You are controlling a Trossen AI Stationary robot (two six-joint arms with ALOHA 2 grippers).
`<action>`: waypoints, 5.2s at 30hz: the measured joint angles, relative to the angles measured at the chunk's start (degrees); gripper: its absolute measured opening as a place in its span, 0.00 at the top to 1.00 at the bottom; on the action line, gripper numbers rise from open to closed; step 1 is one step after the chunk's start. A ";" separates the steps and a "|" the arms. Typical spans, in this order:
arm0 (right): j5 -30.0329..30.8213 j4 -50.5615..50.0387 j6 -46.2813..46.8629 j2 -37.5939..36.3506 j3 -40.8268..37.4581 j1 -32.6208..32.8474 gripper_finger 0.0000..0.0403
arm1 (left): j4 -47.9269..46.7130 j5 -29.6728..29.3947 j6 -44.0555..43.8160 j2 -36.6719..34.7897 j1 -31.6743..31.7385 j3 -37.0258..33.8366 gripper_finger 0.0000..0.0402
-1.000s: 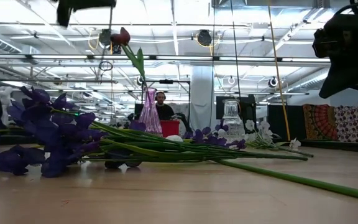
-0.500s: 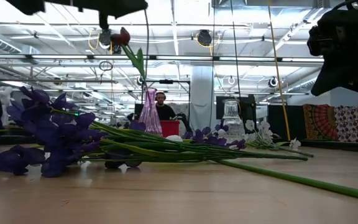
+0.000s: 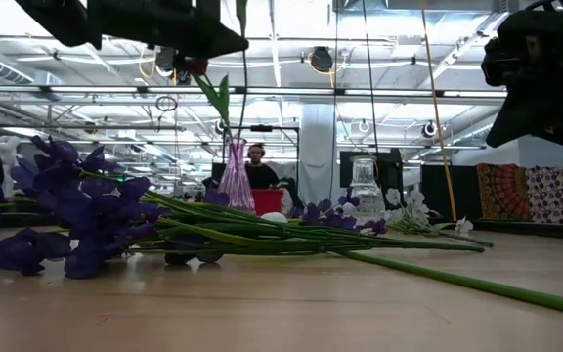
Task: Sort flowers into vase by color
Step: Put the red flower into the transparent purple vase, then put the top right white flowers into the transparent vase
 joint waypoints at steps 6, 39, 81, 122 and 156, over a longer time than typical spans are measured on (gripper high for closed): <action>-0.01 -0.02 0.00 0.00 0.00 -0.01 1.00 | 3.59 -1.61 -2.94 1.58 0.00 -3.06 1.00; -0.01 0.85 0.70 -0.02 0.00 -0.01 1.00 | -5.93 -0.61 -14.39 4.26 -0.50 -6.43 0.55; 3.18 -4.67 1.88 21.52 17.47 -18.81 1.00 | -82.22 11.62 -49.31 -20.50 -11.26 -6.73 0.98; -7.44 -27.40 5.35 39.02 19.15 -28.03 0.99 | -80.81 14.47 -47.52 -30.67 -11.26 -11.02 0.97; -37.61 55.26 -42.21 14.20 7.06 -67.83 1.00 | -70.25 4.89 -47.88 -30.40 -11.24 -10.99 0.97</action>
